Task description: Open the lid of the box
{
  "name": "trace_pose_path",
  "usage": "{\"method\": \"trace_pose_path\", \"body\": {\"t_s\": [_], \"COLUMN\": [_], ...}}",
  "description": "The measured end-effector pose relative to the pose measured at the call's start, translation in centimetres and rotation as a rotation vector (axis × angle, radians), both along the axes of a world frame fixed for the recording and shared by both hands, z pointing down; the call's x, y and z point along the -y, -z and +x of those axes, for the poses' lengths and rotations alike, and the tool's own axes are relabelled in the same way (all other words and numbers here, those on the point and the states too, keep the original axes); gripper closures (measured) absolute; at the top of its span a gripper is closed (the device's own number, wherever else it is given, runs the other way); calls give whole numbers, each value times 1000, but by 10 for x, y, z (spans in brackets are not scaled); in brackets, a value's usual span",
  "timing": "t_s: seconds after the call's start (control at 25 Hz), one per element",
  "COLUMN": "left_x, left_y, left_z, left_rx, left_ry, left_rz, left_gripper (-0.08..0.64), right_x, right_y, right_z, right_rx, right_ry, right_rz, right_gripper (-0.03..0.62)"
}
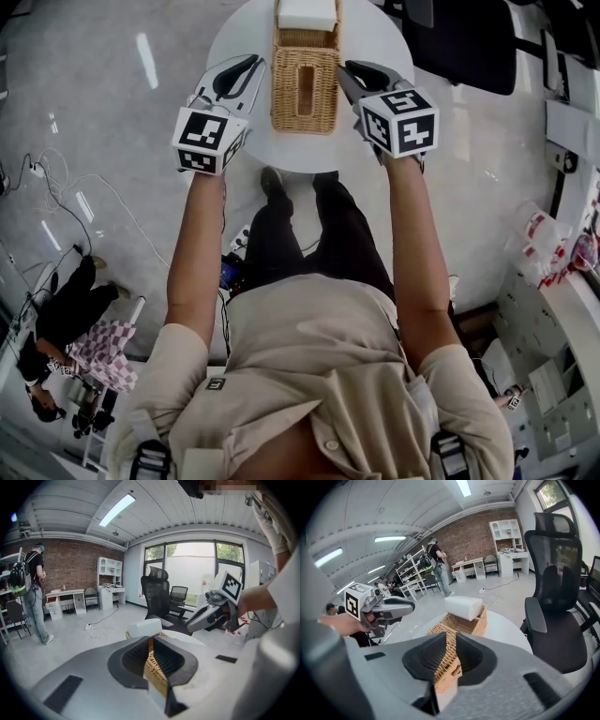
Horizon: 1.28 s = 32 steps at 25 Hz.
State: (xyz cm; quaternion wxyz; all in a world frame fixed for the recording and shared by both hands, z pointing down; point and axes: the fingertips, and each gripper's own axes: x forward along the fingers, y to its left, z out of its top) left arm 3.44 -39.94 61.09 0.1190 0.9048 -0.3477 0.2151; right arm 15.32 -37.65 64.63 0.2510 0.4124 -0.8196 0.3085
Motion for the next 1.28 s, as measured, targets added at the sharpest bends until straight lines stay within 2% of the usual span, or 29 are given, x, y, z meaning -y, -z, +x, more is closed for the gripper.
{"method": "trace_pose_path", "body": {"t_s": [0.32,0.6,1.0,1.28], "left_x": [-7,-16,-19,-20], "left_y": [-24,-39,-56,-55], "left_z": [-1,2,7,6], "left_rx": [1,4,0,-6], "left_ry": [-2,-8,-7,-15], "left_rz": [-34,-62,-90,-95], "left_gripper": [548,548,546,546], "right_x": [-5,-13,-19,-21], "right_y": [-25,-51,-71,-66], "right_z": [-10,-8,-11,-11], "right_rx": [66,104,226,225], "right_ry": [-13,-45,-93,-99], "right_rz": [-61,-142,-226,-232], "right_gripper": [491,413,411,416]}}
